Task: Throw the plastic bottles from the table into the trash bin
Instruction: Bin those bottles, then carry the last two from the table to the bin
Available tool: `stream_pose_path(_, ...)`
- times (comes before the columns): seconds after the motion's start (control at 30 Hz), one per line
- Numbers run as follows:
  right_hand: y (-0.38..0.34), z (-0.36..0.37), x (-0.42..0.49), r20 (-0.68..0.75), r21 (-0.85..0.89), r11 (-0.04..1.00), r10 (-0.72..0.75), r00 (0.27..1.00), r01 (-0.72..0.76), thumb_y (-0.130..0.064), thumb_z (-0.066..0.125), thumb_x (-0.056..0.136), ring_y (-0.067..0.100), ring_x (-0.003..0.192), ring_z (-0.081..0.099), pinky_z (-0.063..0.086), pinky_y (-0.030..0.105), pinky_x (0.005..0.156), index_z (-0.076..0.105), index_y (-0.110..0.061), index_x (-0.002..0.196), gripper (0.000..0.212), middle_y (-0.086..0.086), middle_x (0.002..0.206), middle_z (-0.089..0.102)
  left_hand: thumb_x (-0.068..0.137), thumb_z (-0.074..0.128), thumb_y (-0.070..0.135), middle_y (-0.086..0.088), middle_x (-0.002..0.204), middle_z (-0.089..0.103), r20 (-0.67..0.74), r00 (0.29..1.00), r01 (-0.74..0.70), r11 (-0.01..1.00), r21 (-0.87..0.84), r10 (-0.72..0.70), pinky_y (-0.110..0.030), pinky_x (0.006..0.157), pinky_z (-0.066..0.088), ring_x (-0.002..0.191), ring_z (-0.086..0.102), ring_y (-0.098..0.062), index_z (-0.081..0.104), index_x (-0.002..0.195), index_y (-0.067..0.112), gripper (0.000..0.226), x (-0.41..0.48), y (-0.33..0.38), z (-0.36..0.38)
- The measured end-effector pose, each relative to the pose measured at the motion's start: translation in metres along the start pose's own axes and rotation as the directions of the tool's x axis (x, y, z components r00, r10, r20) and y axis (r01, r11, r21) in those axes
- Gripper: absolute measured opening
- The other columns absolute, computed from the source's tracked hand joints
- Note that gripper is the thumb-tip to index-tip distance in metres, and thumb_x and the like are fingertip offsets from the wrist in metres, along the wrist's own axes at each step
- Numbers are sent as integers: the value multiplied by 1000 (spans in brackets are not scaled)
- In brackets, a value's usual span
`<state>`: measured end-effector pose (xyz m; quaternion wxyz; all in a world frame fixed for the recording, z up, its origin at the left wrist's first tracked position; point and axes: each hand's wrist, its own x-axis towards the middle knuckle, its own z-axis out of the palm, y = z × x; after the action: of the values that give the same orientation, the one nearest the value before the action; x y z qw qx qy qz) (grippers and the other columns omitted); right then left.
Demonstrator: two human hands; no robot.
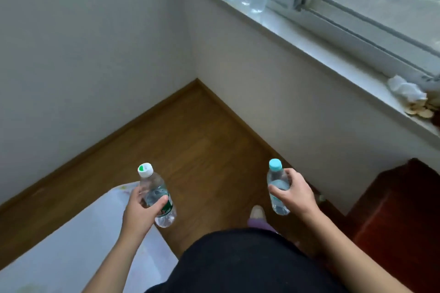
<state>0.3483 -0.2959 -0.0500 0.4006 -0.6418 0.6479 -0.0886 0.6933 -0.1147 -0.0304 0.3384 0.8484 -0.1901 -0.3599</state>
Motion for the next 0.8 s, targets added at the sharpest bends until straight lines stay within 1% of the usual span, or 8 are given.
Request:
stream_pose_path(0.2,-15,20,68,163,-131,991,29,986,-8,-46,80,71,16,101,64,57,40,84,55,-23,123,62,-2,117,64,81,81,33,-7,134,59,-136,974,181,983,3,-179,-41,85,55,122,59,-31,47,119,31,51,25,-28,-30)
stream_pose_path(0.37,-71,41,146,281,-193,977,-32,959,89,-48,81,71,17,98,64,55,36,78,56,-20,124,65,1,115,66,78,82,35,-9,131,60,-207,906,358,929,-97,-370,-41,83,56,104,58,-23,48,121,27,55,50,-31,-34)
stream_pose_path(0.43,-106,54,173,348,-201,968,-73,935,150,-49,81,71,15,97,64,54,33,75,56,-20,125,66,0,114,66,78,82,37,-10,132,60,-246,851,439,886,-150,-464,-40,83,56,106,58,-25,48,124,25,59,54,-30,-34)
stream_pose_path(0.5,-146,73,199,430,-202,947,-145,891,251,-52,80,70,12,95,64,53,29,73,56,-21,126,69,-3,113,66,77,82,37,-12,132,60,-303,789,479,844,-242,-535,-41,85,54,109,58,-28,48,128,21,63,58,-27,-35)
stream_pose_path(0.57,-192,96,222,529,-201,912,-205,824,357,-68,77,61,10,96,64,54,27,72,54,-22,128,84,-5,113,65,78,82,35,-11,128,60,-346,730,489,805,-337,-589,-44,89,53,115,59,-33,48,130,18,64,62,-26,-36)
stream_pose_path(0.63,-236,122,239,607,-186,872,-261,751,453,-82,68,50,9,96,65,58,32,77,53,-23,128,98,-7,112,64,80,81,33,-6,120,59,-362,680,494,763,-416,-638,-45,91,52,116,59,-34,48,131,18,63,60,-29,-39)
stream_pose_path(0.7,-282,153,245,654,-171,823,-315,687,541,-73,70,58,10,95,65,60,36,79,53,-21,128,89,-6,112,64,78,82,35,-2,114,59,-384,628,488,727,-483,-677,-44,89,53,112,61,-32,50,127,20,60,57,-34,-46)
stream_pose_path(0.8,-352,201,245,716,-137,753,-374,590,644,-56,76,70,11,94,64,59,33,77,53,-20,128,72,-5,112,63,76,84,34,-5,111,65,-390,551,471,661,-584,-737,-42,85,54,104,65,-30,52,119,23,55,59,-43,-61)
